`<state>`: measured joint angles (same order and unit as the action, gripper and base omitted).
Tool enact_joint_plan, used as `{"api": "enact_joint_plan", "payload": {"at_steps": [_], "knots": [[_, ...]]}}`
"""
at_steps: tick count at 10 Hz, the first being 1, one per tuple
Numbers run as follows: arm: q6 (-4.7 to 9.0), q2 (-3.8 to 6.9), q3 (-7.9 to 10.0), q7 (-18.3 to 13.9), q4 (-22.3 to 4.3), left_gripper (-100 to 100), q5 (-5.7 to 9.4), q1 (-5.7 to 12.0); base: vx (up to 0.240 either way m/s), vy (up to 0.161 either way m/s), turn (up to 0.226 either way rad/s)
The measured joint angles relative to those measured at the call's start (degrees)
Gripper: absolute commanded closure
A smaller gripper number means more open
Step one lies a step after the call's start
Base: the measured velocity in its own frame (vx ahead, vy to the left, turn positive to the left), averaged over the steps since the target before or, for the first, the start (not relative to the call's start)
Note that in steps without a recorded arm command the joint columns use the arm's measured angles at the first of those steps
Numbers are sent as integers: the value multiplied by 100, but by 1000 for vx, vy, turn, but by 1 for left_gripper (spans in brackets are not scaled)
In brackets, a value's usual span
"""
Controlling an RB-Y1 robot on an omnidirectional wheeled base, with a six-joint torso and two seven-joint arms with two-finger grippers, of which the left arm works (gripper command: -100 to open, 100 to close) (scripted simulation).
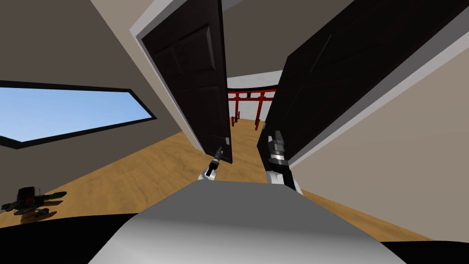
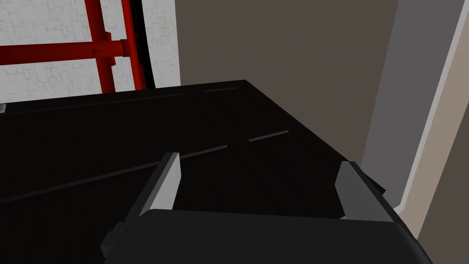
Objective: Push the door open
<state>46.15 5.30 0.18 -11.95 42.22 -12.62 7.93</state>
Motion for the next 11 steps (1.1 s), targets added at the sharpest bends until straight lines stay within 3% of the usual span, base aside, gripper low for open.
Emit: {"api": "enact_joint_plan", "payload": {"at_steps": [5, 11], "knots": [[172, -27, -13, -109, -653, -100, -51, 284, 66, 74, -68], [308, -70, -26, -186, -1147, -100, -94, 490, 57, 39, -36]]}}
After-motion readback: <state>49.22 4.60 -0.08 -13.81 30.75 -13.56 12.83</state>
